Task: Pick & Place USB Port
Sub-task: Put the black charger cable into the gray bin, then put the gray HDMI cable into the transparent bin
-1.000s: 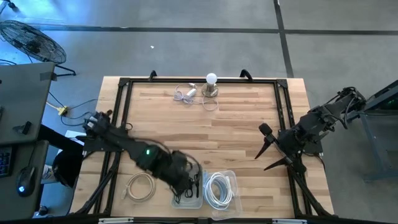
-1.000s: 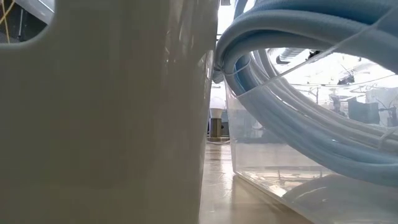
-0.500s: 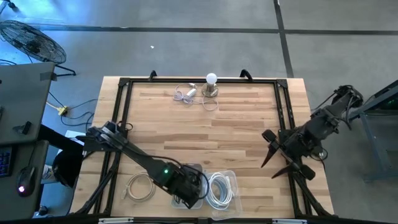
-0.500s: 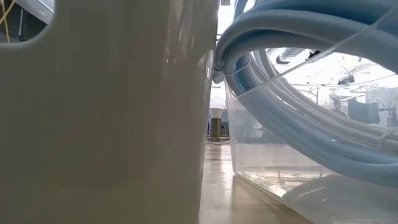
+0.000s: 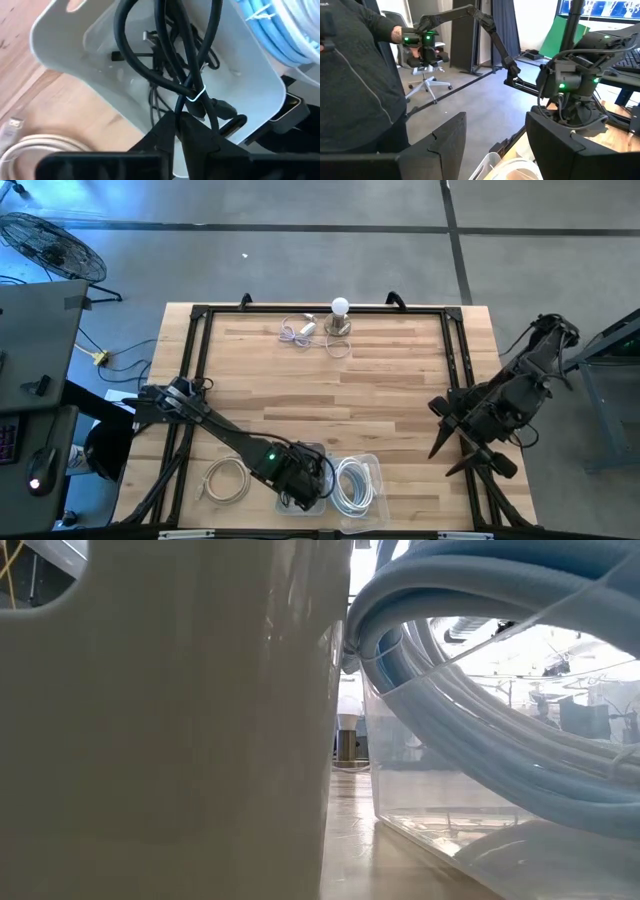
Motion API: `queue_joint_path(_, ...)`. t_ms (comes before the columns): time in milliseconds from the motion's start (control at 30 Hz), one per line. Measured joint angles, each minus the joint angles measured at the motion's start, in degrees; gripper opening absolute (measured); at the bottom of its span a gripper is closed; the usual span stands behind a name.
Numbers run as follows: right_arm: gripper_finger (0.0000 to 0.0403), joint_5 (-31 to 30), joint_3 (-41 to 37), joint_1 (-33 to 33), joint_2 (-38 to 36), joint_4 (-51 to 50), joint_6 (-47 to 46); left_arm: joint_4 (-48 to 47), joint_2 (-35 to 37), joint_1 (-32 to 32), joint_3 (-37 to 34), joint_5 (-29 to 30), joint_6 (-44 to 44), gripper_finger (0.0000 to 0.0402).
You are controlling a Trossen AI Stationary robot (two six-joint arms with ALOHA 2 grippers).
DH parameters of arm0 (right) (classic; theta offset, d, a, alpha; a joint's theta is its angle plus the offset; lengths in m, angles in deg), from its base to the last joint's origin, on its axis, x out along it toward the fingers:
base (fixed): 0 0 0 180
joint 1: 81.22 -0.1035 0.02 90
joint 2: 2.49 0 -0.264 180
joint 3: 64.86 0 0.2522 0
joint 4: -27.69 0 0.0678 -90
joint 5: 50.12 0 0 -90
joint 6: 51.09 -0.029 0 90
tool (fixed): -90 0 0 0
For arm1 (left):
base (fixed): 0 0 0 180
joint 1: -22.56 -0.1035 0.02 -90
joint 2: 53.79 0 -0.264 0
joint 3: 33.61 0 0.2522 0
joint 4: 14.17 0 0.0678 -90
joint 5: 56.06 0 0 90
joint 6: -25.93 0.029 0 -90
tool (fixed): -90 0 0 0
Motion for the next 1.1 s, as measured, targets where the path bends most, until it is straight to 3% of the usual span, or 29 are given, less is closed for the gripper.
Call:
queue_joint_path(500,0.0197,-0.6,0.0,-1.4,0.0,-1.0,0.2,-5.3,0.0,-0.5,0.0,-3.4,1.6,0.0152)
queue_joint_path(767,0.0197,-0.6,0.0,-1.3,0.0,-1.7,0.4,-15.9,0.0,-1.1,4.9,-11.8,3.0,0.0157)
queue_joint_path(1100,0.0197,-0.2,0.0,-1.3,0.0,-4.5,0.5,-20.4,0.1,0.6,5.4,-14.4,7.5,0.0157)
